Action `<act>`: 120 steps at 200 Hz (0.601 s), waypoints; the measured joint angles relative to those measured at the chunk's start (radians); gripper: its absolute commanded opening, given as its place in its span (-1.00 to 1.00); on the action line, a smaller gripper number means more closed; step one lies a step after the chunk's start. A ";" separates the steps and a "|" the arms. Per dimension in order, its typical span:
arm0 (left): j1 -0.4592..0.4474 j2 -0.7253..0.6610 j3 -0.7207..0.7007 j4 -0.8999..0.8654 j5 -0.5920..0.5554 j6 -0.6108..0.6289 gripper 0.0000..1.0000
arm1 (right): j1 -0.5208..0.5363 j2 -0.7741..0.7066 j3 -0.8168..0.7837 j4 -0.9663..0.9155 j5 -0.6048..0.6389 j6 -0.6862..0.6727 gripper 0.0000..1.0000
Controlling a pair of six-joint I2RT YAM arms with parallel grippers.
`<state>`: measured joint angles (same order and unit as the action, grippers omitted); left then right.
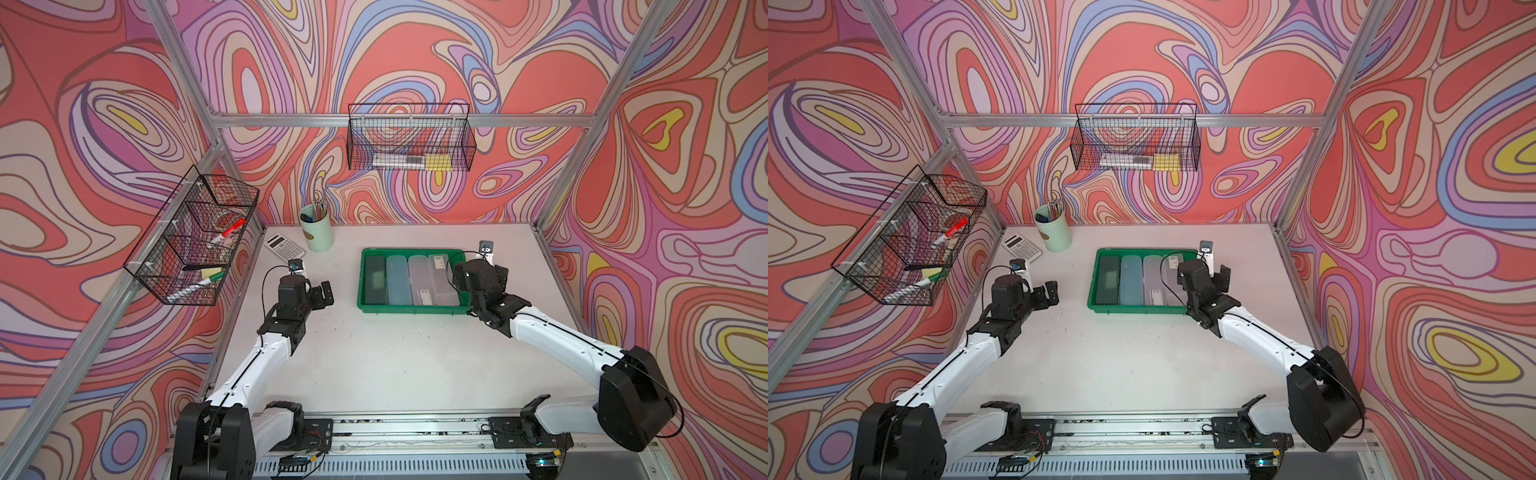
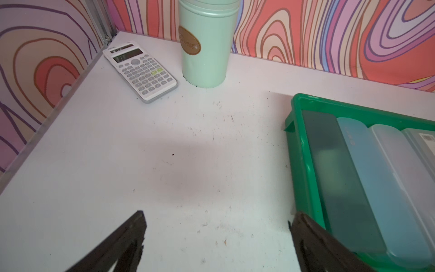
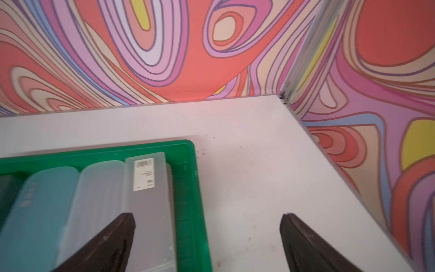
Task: Put the pencil case into the storage box
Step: Reset both arms
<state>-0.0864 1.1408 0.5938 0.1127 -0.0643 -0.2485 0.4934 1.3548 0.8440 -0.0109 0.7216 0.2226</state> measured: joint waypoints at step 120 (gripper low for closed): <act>0.000 0.215 -0.145 0.547 -0.152 0.230 0.99 | -0.280 0.219 -0.386 0.733 -0.100 -0.213 0.96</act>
<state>-0.0864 1.3560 0.4484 0.6601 -0.2165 -0.0185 0.2138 1.5738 0.4583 0.7219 0.6212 0.0097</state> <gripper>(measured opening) 0.993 0.982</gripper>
